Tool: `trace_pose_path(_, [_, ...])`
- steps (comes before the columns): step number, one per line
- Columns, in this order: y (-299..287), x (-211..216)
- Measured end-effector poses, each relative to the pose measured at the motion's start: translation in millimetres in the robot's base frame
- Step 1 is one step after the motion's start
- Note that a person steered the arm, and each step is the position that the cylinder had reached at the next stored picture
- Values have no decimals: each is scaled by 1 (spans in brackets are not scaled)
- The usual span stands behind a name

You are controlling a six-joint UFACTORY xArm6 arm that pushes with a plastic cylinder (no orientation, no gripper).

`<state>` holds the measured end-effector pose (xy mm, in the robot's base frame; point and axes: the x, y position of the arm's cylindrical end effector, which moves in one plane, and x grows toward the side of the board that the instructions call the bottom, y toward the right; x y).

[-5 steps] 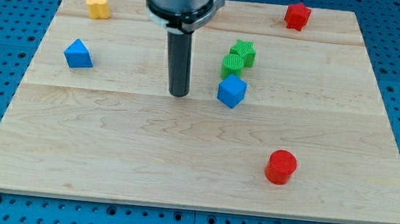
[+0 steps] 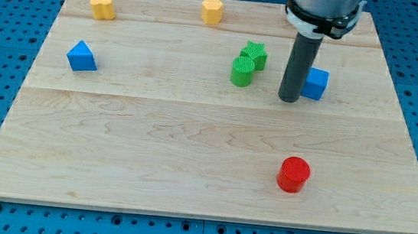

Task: Push the green star to the bottom left corner of the board

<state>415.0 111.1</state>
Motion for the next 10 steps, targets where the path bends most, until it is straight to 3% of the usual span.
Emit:
trace_pose_path(8, [-38, -1])
trace_pose_path(10, [-16, -84])
